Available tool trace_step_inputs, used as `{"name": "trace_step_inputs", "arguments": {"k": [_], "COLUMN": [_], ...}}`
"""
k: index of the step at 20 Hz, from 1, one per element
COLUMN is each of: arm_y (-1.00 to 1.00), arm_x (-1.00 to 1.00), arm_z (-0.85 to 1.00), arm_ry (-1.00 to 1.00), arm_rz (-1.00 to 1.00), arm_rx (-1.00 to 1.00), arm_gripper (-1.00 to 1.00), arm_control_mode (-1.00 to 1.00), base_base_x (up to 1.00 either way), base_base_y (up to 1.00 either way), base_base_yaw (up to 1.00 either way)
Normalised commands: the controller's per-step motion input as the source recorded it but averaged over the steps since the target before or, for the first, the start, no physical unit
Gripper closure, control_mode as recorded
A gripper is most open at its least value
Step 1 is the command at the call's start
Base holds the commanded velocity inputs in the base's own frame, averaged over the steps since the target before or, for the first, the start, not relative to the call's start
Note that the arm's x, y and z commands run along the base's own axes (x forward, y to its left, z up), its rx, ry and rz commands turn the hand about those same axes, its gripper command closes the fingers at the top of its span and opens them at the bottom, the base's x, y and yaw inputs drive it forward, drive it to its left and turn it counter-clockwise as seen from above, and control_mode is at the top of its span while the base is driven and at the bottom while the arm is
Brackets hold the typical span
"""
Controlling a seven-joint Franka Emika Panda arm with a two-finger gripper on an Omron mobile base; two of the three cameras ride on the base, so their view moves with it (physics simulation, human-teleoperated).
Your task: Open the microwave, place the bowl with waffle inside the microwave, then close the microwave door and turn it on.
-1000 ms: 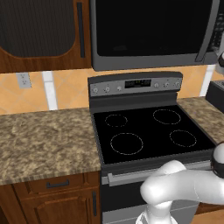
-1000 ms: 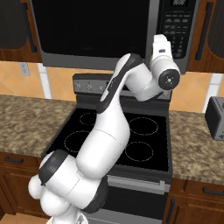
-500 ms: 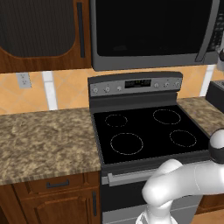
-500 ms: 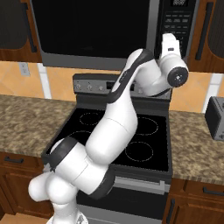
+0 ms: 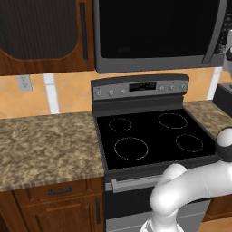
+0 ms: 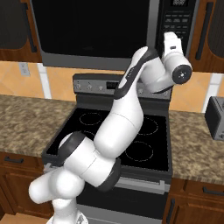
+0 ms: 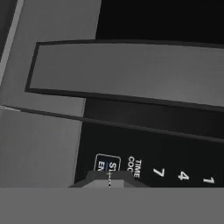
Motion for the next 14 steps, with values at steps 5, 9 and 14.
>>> {"name": "trace_step_inputs", "arguments": {"k": [5, 9, 14], "arm_y": [0.39, 0.29, 0.0], "arm_x": [1.0, 0.54, -0.78], "arm_z": [-0.59, -0.64, -0.59], "arm_ry": [0.02, -0.09, -0.4], "arm_rz": [0.0, -0.01, 0.0], "arm_rx": [-0.17, -0.09, 0.08], "arm_gripper": [1.0, 1.0, 1.0], "arm_control_mode": [-1.0, -1.0, -1.0], "base_base_x": [0.0, 0.0, 0.0], "base_base_y": [0.0, 0.0, 0.0], "base_base_yaw": [0.0, 0.0, 0.0]}}
